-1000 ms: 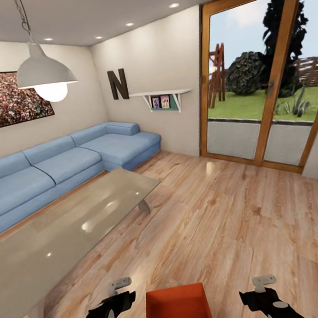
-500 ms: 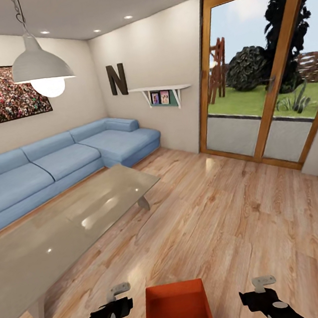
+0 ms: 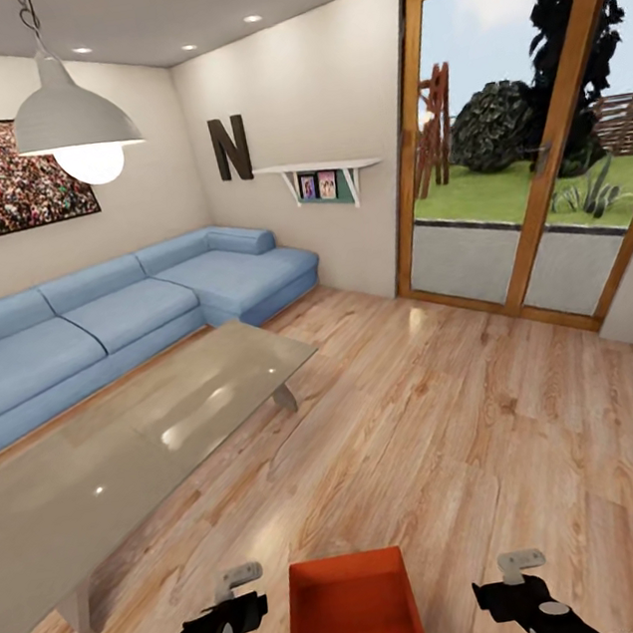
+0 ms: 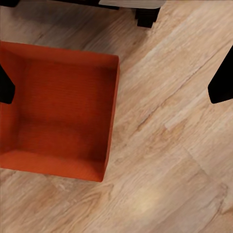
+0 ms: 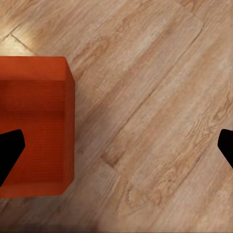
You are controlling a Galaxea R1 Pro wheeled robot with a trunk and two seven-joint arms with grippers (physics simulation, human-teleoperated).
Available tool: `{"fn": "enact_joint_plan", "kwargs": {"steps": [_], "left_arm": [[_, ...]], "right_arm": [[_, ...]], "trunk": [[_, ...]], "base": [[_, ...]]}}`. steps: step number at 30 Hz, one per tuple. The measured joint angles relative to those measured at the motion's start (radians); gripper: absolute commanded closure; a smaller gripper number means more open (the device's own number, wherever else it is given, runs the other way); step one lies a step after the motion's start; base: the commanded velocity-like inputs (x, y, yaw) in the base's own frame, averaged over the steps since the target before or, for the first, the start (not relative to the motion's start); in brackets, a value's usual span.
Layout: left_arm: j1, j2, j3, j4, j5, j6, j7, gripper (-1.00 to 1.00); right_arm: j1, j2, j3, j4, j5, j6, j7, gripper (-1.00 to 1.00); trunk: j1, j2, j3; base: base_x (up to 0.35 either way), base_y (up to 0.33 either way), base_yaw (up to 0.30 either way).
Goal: Move the two storage containers from the living room to the garage. In the garage, place one container on the floor and stack the other container on top of it (either order is fine).
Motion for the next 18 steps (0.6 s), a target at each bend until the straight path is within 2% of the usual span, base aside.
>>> {"fn": "enact_joint_plan", "kwargs": {"steps": [3, 8, 10, 15, 18], "left_arm": [[0.0, 0.0, -0.017, 0.024, -0.001, 0.004, 0.001, -1.0], [0.001, -0.004, -0.097, 0.087, 0.004, 0.005, -0.003, -1.0], [0.0, -0.004, -0.102, 0.09, 0.006, 0.004, -0.004, -1.0], [0.0, -0.016, -0.107, 0.092, 0.008, 0.003, -0.004, -1.0], [0.0, -0.018, -0.107, 0.092, 0.008, 0.001, -0.003, -1.0]], "right_arm": [[0.0, 0.021, 0.001, 0.003, -0.001, 0.0, 0.0, -1.0], [0.0, 0.048, 0.007, 0.004, 0.001, 0.007, -0.001, -1.0], [0.0, 0.05, 0.009, -0.001, 0.004, 0.03, -0.001, -1.0], [-0.002, 0.052, 0.011, -0.113, 0.006, 0.195, 0.001, -1.0], [-0.002, 0.052, 0.012, -0.142, 0.004, 0.232, 0.001, -1.0]], "trunk": [[0.0, 0.0, -0.005], [0.0, 0.0, -0.013], [0.0, 0.0, -0.016], [0.0, 0.0, -0.024], [0.0, 0.0, -0.029]], "base": [[0.0, 0.0, 0.0], [0.0, 0.0, 0.0], [0.0, 0.0, 0.0], [0.0, 0.0, 0.0], [0.0, 0.0, 0.0]]}}
